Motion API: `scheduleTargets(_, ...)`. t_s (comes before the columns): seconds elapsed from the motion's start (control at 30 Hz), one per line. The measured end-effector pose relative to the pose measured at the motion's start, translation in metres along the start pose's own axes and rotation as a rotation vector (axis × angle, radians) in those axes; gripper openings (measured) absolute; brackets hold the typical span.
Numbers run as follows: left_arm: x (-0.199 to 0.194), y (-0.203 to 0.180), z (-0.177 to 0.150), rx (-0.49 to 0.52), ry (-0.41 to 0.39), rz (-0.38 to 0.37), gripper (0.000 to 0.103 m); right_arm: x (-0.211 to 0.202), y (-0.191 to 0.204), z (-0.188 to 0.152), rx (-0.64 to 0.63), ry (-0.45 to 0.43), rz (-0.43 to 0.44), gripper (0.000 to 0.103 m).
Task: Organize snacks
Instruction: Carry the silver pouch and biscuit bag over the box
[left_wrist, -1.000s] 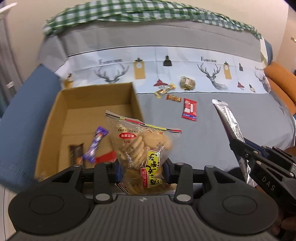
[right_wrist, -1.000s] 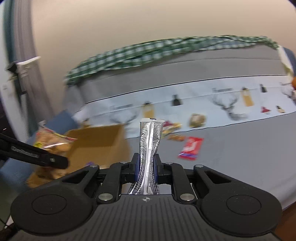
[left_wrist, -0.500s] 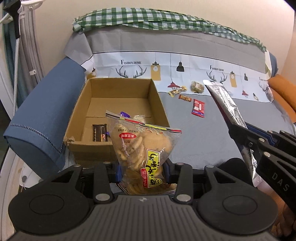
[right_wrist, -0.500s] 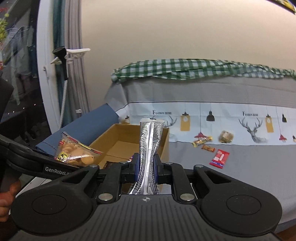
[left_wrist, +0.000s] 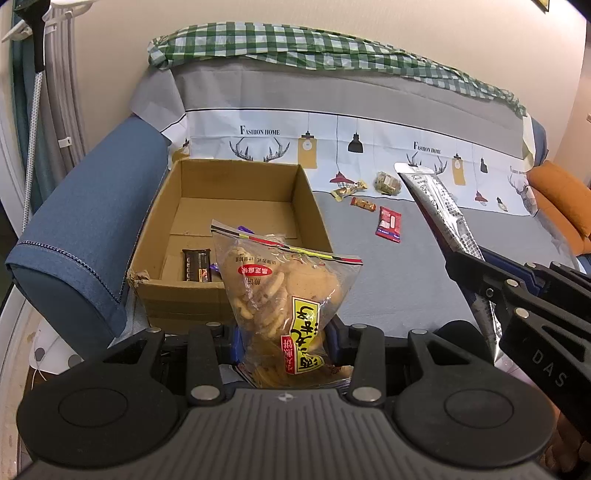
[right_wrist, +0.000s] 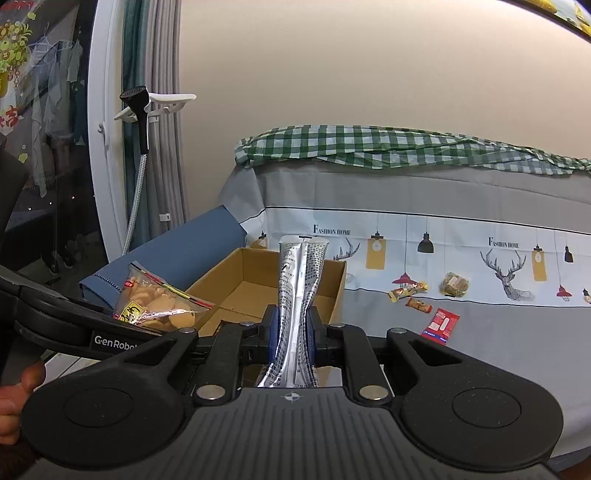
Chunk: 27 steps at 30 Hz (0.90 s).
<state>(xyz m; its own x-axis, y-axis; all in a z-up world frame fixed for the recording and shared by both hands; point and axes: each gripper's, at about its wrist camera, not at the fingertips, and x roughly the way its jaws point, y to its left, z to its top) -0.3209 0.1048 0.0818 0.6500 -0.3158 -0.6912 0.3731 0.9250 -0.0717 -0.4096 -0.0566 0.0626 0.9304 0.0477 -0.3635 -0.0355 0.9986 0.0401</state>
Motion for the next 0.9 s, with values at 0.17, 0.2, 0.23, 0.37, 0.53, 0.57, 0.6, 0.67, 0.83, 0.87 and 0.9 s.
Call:
scheduleTargets(0.17, 0.001, 0.0, -0.001, -0.007, 0.003, 0.0, 0.045, 0.001, 0.0, 0.0, -0.01, 0.005, 0.005, 0.016)
scheduleTargets(0.2, 0.001, 0.0, -0.001, -0.008, 0.004, 0.0, 0.045, 0.002, 0.0, 0.0, -0.01, 0.007, 0.006, 0.016)
scheduleTargets(0.23, 0.001, 0.0, -0.001, -0.009, 0.005, 0.0, 0.045, 0.002, 0.0, -0.001, -0.01, 0.009, 0.007, 0.016)
scheduleTargets(0.37, 0.003, -0.001, -0.001, -0.009, 0.011, -0.002, 0.045, 0.004, -0.001, -0.001, -0.007, 0.017, 0.01, 0.016)
scheduleTargets(0.53, 0.007, 0.0, 0.0, -0.01, 0.022, -0.005, 0.045, 0.007, -0.003, -0.001, -0.001, 0.028, 0.01, 0.016)
scheduleTargets(0.57, 0.008, 0.0, 0.0, -0.011, 0.024, -0.005, 0.045, 0.007, -0.003, -0.002, 0.0, 0.031, 0.011, 0.016)
scheduleTargets(0.6, 0.009, 0.0, 0.0, -0.012, 0.027, -0.005, 0.045, 0.008, -0.003, -0.002, 0.001, 0.034, 0.012, 0.016)
scheduleTargets(0.67, 0.011, 0.001, 0.0, -0.013, 0.031, -0.006, 0.045, 0.009, -0.003, -0.003, 0.001, 0.037, 0.014, 0.016)
scheduleTargets(0.83, 0.016, 0.002, 0.0, -0.017, 0.045, -0.009, 0.045, 0.014, -0.004, -0.003, 0.004, 0.052, 0.016, 0.016)
scheduleTargets(0.87, 0.018, 0.002, 0.0, -0.018, 0.048, -0.01, 0.045, 0.015, -0.004, -0.004, 0.005, 0.055, 0.015, 0.016)
scheduleTargets(0.9, 0.018, 0.002, 0.0, -0.019, 0.05, -0.01, 0.045, 0.016, -0.003, -0.004, 0.006, 0.059, 0.015, 0.016)
